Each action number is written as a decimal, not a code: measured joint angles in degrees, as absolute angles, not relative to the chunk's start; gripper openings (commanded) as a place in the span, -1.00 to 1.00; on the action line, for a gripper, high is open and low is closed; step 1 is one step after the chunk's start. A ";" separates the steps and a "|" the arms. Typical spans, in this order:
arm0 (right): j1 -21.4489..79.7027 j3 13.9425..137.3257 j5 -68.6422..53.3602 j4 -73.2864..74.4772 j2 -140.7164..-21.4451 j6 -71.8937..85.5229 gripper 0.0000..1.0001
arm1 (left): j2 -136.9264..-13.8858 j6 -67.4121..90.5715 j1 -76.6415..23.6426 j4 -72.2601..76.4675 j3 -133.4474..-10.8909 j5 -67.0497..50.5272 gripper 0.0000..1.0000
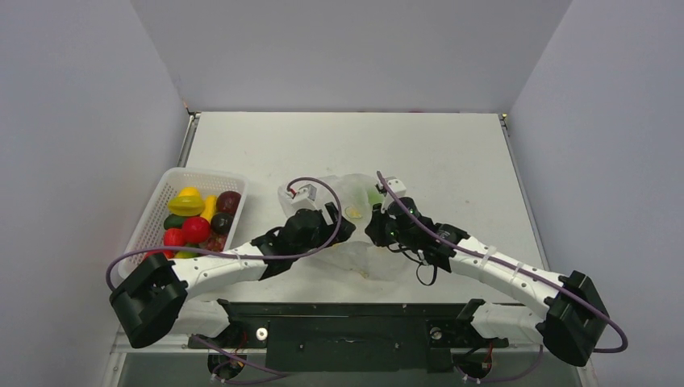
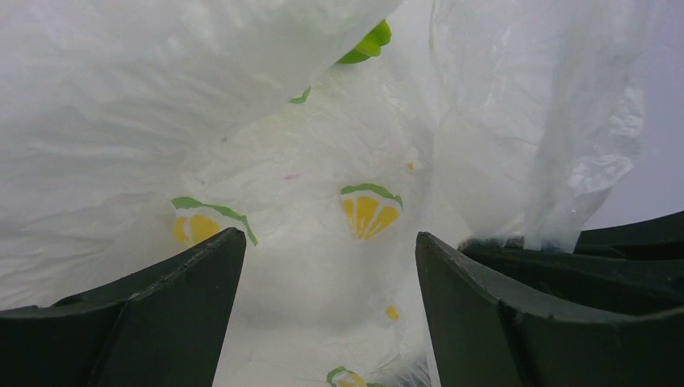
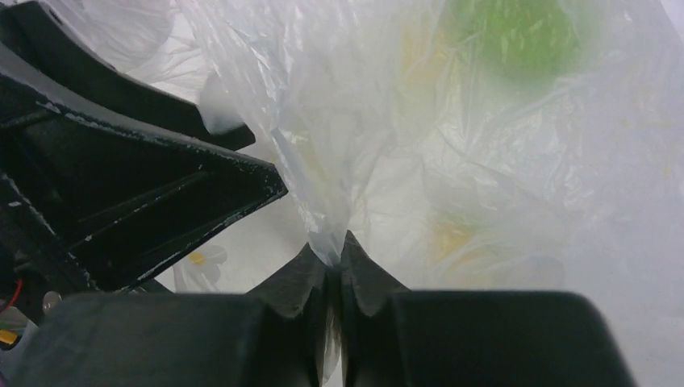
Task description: Take the fake fruits out of the plastic bag
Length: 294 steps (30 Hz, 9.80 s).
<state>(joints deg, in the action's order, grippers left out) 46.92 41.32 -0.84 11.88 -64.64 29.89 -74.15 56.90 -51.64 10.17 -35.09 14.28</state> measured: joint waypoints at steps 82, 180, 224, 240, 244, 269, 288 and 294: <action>51.35 35.57 -0.32 12.95 -45.06 41.85 -1.00 | -99.42 54.00 -60.45 49.36 -29.93 15.42 0.86; 49.65 30.98 -12.86 -6.57 -54.00 44.23 -1.00 | -84.71 41.56 -51.37 0.51 -38.59 30.76 -0.52; 58.17 14.17 -6.59 -9.30 -50.30 49.30 -0.55 | -76.73 38.04 -48.34 22.85 -27.05 16.34 0.82; 57.71 46.30 18.52 23.03 -53.49 37.56 0.66 | -65.08 41.25 -48.82 17.82 -23.09 14.48 0.83; 57.34 53.28 21.32 25.26 -58.65 33.43 0.66 | -59.59 41.34 -48.82 14.70 -23.05 14.48 0.85; 67.26 72.84 16.58 24.73 -75.02 22.39 -1.00 | -63.46 48.53 -48.64 11.29 -19.92 18.31 0.85; 52.90 48.88 1.61 13.80 -69.43 29.63 -1.00 | -67.70 42.30 -50.76 14.92 -21.61 16.19 0.94; 52.77 48.88 1.02 13.72 -68.18 29.63 -1.00 | -69.63 35.83 -52.99 12.62 -25.54 12.99 0.94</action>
